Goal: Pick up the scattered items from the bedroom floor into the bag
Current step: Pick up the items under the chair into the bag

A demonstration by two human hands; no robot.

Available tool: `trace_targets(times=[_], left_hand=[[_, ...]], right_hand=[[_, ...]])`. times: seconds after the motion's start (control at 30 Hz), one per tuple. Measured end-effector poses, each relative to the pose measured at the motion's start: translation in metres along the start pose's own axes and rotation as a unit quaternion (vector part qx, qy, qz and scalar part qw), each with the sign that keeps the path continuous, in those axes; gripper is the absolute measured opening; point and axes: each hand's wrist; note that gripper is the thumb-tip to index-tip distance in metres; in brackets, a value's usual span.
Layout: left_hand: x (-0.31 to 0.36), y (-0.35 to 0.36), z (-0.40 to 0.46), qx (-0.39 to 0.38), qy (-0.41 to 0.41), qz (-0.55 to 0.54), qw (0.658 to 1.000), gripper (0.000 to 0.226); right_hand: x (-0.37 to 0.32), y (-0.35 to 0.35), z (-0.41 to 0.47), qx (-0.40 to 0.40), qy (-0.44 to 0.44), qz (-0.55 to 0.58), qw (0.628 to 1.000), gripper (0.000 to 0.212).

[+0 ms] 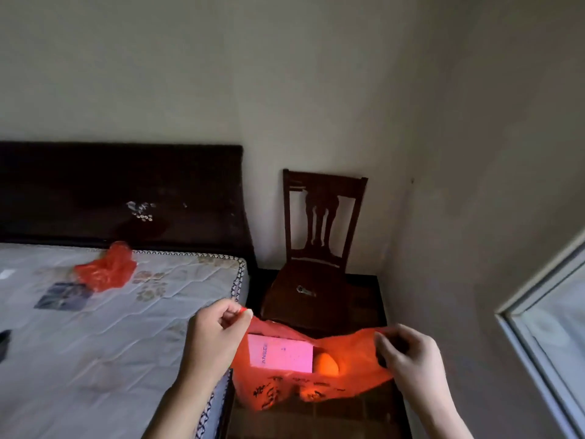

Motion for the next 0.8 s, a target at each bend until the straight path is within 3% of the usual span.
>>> trace_targets(times=[0.4, 0.8], left_hand=[[-0.027, -0.015, 0.062, 0.054, -0.021, -0.011, 0.998, 0.022], [-0.159, 0.004, 0.188, -0.069, -0.098, -0.035, 0.992, 0.022]], right_hand=[[-0.02, 0.024, 0.088, -0.038, -0.032, 0.003, 0.999, 0.019], [0.006, 0.104, 0.185, -0.075, 0.098, -0.054, 0.991, 0.026]])
Point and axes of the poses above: each hand's wrist, its own z-axis towards the middle knuckle, its own y-axis out of the palm, x = y × z, and after that the axes turned 13 degrees about -x, right-handed
